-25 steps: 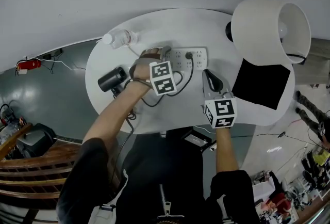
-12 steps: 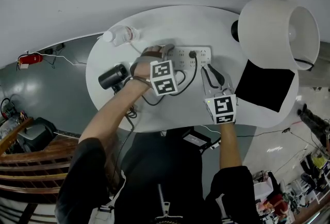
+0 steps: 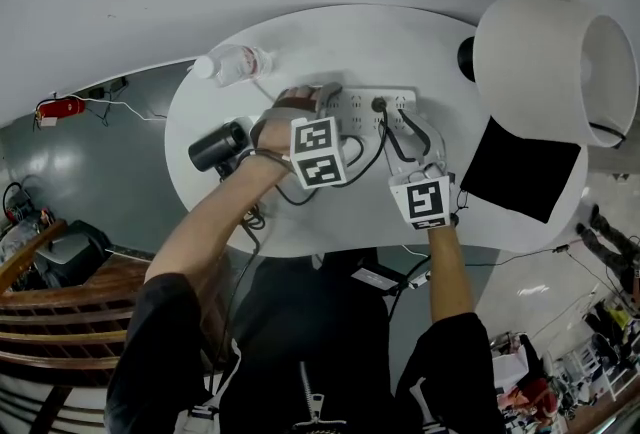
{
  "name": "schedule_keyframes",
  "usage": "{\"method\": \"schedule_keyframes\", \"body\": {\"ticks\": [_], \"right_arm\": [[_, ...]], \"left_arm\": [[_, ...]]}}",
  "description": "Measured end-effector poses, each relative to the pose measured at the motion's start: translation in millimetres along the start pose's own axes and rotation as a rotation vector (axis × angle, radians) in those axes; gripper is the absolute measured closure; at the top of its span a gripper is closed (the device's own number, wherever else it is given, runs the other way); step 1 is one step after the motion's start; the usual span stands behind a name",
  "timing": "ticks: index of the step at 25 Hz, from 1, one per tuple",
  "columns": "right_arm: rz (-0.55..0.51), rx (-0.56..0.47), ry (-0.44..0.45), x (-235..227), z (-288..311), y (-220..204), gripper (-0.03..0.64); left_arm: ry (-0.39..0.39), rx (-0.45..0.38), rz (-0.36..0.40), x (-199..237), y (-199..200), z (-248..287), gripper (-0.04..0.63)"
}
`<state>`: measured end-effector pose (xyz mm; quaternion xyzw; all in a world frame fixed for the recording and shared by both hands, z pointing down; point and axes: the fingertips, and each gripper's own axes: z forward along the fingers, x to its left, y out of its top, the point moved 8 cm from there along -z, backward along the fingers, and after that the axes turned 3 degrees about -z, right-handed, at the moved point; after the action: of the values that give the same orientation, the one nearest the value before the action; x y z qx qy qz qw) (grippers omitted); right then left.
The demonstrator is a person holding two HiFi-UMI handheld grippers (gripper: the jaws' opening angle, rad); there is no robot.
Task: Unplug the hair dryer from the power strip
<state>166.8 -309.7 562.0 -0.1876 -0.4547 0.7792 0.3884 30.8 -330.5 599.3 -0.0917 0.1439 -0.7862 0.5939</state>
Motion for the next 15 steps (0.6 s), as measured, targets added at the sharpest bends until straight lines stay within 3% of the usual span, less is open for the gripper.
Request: {"method": "schedule_keyframes", "body": {"ticks": [15], "right_arm": [[0.017,-0.056,0.026,-6,28,8,0.496]], "left_arm": [[0.001,0.018,0.003,1,1,2,0.189]]}}
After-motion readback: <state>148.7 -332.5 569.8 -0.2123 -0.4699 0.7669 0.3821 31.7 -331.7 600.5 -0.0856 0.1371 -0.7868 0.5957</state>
